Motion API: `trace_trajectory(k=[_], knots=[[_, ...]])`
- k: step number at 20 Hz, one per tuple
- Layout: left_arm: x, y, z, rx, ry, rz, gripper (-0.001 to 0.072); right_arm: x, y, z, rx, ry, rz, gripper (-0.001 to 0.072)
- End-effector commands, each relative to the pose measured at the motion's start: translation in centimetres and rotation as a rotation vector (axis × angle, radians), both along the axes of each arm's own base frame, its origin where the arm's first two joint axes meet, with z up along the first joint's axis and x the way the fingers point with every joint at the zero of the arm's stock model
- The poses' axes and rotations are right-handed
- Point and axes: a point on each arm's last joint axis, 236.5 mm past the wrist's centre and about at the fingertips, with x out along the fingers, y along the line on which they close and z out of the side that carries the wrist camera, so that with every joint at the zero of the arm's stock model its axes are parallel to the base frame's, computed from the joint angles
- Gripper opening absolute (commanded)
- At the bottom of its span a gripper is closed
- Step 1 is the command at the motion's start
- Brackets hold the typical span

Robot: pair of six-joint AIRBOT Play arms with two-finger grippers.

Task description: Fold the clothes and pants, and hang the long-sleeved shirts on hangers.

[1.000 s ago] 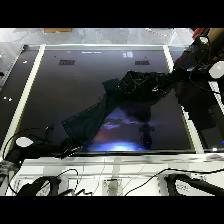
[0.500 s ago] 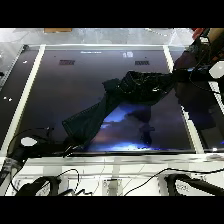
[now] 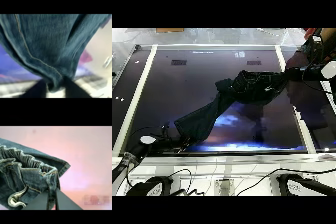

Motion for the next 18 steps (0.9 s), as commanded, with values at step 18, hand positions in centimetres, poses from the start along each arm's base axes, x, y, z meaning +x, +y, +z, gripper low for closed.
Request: trace_trajectory(k=[18], knots=[[19.7, 30.1, 46.1, 0.639, -1.188, 0.662, 0.0038, -1.2, -10.3, 23.0, -0.058, -0.536, -0.294, 0.0036]])
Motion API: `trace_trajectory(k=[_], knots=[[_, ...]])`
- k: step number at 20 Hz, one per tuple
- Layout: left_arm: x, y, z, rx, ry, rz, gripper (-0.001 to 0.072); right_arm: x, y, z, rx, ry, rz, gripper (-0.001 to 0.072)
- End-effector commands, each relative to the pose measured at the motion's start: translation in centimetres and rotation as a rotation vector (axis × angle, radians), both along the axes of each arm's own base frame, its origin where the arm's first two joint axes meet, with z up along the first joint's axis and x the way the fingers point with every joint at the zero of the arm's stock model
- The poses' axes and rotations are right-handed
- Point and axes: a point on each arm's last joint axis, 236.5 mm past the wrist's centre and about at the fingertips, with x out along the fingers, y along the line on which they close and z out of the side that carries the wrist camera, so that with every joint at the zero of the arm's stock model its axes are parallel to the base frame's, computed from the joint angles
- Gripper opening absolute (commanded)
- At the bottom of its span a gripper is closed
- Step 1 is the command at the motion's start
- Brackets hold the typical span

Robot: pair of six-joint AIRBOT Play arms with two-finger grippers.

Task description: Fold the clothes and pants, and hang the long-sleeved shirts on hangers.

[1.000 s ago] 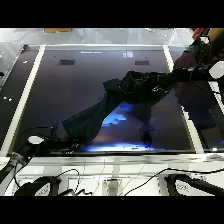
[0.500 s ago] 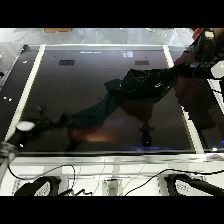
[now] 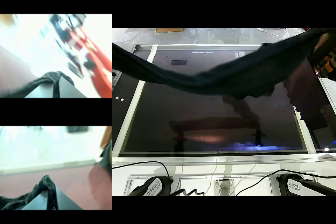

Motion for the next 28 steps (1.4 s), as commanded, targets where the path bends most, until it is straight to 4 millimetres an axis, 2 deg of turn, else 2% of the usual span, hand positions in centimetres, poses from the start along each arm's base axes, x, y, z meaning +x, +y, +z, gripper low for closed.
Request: trace_trajectory(k=[1, 3, 5, 7, 9, 10, 13, 15, 17, 19, 21, 23, 25, 27, 28], knots=[[-1.3, 3.2, -0.5, 0.184, 0.104, 0.065, 0.0038, -3.3, -5.2, -2.2, 0.046, 0.15, -0.13, 0.0036], [-1.3, 2.9, -6.4, 0.282, 0.328, -0.011, 0.0038, -6.3, -8.0, -7.7, 0.112, 0.386, -0.207, 0.0036], [-2.0, 3.3, -13.5, 0.342, 0.583, -0.092, 0.0038, -9.1, -9.8, -13.5, 0.191, 0.613, -0.259, 0.0036], [-3.3, 3.6, -20.7, 0.298, 0.829, -0.182, 0.0038, -11.5, -10.2, -19.5, 0.251, 0.822, -0.268, 0.0036], [-4.0, 3.1, -25.5, 0.161, 0.972, -0.235, 0.0038, -13.6, -9.5, -24.3, 0.269, 0.986, -0.234, 0.0035], [-4.2, 3.0, -27.1, 0.135, 1.013, -0.261, 0.0038, -14.1, -9.3, -25.8, 0.281, 1.026, -0.229, 0.0035], [-3.8, 2.7, -29.5, 0.087, 1.052, -0.295, 0.0039, -13.9, -8.8, -28.7, 0.309, 1.053, -0.211, 0.0036], [-3.6, 2.6, -30.0, 0.082, 1.055, -0.305, 0.0039, -12.7, -8.6, -29.0, 0.295, 0.992, -0.181, 0.0036], [-3.8, 2.7, -30.1, 0.196, 1.053, -0.368, 0.0039, -13.2, -9.6, -29.0, 0.232, 0.949, -0.209, 0.0035], [-5.1, 2.8, -30.8, 0.297, 1.096, -0.443, 0.0039, -15.7, -9.4, -29.8, 0.216, 0.969, -0.219, 0.0036], [-7.4, 1.5, -31.8, 0.344, 1.158, -0.575, 0.0039, -18.9, -8.4, -31.4, 0.237, 1.004, -0.228, 0.0035], [-11.2, 2.3, -33.6, 0.363, 1.321, -0.616, 0.0039, -23.1, -7.0, -33.1, 0.227, 1.093, -0.201, 0.0036], [-14.1, 3.8, -35.4, 0.332, 1.439, -0.576, 0.0039, -27.4, -5.9, -34.5, 0.202, 1.207, -0.171, 0.0036], [-16.8, 3.7, -37.6, 0.284, 1.496, -0.616, 0.0038, -29.6, -5.3, -36.0, 0.224, 1.247, -0.181, 0.0036], [-18.8, 3.7, -38.9, 0.263, 1.557, -0.633, 0.0038, -30.5, -4.8, -37.0, 0.237, 1.276, -0.175, 0.0036]])
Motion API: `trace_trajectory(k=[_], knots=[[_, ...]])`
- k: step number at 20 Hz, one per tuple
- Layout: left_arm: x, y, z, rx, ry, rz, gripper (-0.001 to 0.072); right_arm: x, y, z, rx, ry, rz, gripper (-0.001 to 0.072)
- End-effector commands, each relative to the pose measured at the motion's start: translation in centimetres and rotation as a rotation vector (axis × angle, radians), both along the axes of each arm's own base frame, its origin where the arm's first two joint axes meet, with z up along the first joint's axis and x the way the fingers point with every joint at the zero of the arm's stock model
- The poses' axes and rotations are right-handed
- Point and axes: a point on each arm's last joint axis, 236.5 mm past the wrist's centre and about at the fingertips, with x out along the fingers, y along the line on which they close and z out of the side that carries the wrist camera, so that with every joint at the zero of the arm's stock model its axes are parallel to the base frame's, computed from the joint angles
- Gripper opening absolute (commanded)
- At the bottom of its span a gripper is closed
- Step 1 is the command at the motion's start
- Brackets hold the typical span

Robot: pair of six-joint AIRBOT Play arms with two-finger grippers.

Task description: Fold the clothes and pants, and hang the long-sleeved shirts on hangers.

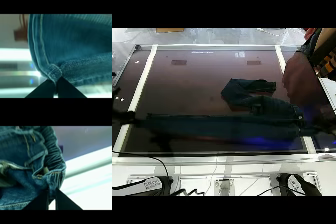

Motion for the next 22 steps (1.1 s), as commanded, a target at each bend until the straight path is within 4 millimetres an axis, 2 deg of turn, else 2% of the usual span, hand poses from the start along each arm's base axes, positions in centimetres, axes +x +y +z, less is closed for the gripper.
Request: trace_trajectory(k=[1, 3, 5, 8, 11, 13, 19, 20, 21, 22], knots=[[-7.0, 0.6, -3.8, 0.008, 0.232, -0.031, 0.0038, -4.7, 1.8, -3.4, 0.05, 0.123, 0.015, 0.0036], [-9.9, 2.3, -4.7, 0.084, 0.336, -0.053, 0.0038, -6.0, 2.2, -4.9, 0.066, 0.178, 0.017, 0.0036], [-11.4, 4.6, -4.3, 0.181, 0.405, -0.026, 0.0038, -6.5, 1.8, -5.2, 0.049, 0.2, 0.018, 0.0036], [-11.9, 4.7, -4.1, 0.188, 0.425, -0.016, 0.0038, -7.0, 1.7, -5.2, 0.045, 0.222, 0.02, 0.0036], [-12.9, 6.1, -3.7, 0.249, 0.471, -0.032, 0.0038, -9.2, 1.8, -4.9, 0.05, 0.315, 0.038, 0.0036], [-13.2, 6.7, -3.5, 0.271, 0.485, -0.037, 0.0038, -9.2, 2.1, -4.9, 0.062, 0.318, 0.037, 0.0036], [-13.5, 6.4, -3.5, 0.259, 0.496, -0.036, 0.0042, -9.7, 2.6, -4.9, 0.082, 0.335, 0.034, 0.0037], [-13.4, 6.2, -3.5, 0.252, 0.493, -0.034, 0.012, -9.4, 2.9, -4.9, 0.094, 0.325, 0.035, 0.0066], [-13.2, 5.8, -3.6, 0.236, 0.485, -0.03, 0.0362, -9.0, 3.2, -5.0, 0.11, 0.307, 0.034, 0.023], [-13.0, 5.5, -3.7, 0.223, 0.475, -0.027, 0.0665, -8.6, 3.5, -5.1, 0.12, 0.288, 0.035, 0.0434]])
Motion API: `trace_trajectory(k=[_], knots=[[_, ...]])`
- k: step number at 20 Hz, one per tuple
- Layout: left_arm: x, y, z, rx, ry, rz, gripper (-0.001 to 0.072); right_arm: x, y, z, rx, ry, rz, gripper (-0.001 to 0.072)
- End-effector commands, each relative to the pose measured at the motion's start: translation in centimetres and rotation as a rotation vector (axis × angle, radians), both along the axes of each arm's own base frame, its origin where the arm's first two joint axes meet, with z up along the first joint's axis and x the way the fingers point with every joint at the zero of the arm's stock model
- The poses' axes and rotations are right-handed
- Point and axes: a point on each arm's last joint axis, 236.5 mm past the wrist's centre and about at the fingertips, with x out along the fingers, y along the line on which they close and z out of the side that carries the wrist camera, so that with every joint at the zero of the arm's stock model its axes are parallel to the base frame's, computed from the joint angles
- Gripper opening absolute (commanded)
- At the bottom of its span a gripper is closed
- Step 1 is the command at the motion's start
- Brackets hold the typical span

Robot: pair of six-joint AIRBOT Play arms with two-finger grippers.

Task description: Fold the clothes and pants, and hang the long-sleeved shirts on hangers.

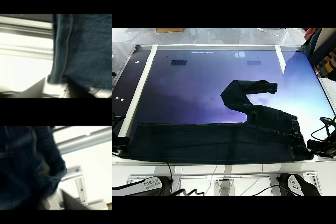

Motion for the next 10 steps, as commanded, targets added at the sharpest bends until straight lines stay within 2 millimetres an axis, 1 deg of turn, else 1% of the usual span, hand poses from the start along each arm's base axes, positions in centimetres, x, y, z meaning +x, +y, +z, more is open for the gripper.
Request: trace_trajectory(k=[1, 5, 6, 7, 8, 9, 10], knots=[[0.3, -1.0, -0.2, -0.029, -0.014, 0.029, 0.0703, 1.4, 1.2, -0.3, 0.05, -0.059, -0.009, 0.0527], [0.6, -1.0, -0.2, -0.023, -0.022, 0.033, 0.0702, 2.2, 1.2, -0.4, 0.048, -0.093, -0.008, 0.0527], [0.9, -0.8, -0.3, -0.006, -0.035, 0.05, 0.07, 2.7, 1.1, -0.4, 0.044, -0.114, -0.005, 0.0527], [1.4, -0.7, -0.3, 0.013, -0.051, 0.068, 0.0696, 3.7, 1.1, -0.4, 0.045, -0.159, -0.007, 0.0527], [1.9, -0.8, -0.3, 0.022, -0.062, 0.061, 0.0696, 5.6, 1.2, -0.3, 0.051, -0.237, -0.014, 0.0526], [2.4, -1.0, -0.2, 0.025, -0.068, 0.042, 0.0696, 7.9, 1.4, 0.1, 0.059, -0.333, -0.025, 0.0527], [3.3, -1.4, 0.0, 0.03, -0.078, 0.015, 0.0696, 10.8, 1.6, 0.9, 0.069, -0.458, -0.045, 0.0526]])
